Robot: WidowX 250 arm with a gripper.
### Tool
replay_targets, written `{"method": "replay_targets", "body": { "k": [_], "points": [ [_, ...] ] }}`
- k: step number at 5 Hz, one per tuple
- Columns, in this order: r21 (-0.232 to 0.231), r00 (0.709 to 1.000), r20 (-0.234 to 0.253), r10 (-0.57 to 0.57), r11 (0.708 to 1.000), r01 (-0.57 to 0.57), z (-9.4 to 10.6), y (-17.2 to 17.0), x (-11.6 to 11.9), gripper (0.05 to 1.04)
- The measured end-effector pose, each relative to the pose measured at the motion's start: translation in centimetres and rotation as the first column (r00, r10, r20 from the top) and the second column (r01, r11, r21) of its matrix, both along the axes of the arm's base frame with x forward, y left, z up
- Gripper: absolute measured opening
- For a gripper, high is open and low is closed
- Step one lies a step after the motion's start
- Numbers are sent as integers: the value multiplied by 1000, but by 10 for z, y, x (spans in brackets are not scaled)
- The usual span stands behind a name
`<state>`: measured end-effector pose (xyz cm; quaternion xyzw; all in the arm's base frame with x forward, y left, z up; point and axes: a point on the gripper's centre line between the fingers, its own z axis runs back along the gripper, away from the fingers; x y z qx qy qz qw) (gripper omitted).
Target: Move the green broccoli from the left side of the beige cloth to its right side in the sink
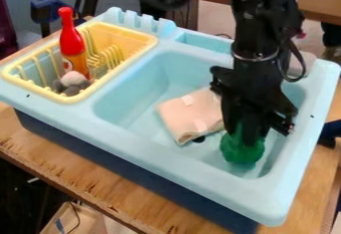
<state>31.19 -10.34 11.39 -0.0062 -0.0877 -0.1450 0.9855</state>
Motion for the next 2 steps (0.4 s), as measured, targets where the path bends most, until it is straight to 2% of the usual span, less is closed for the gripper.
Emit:
{"method": "replay_targets", "body": {
  "k": [2],
  "points": [
    [-13, 1000, 18, 1, 1000, -1, -2, -9, 25, 371]
  ]
}}
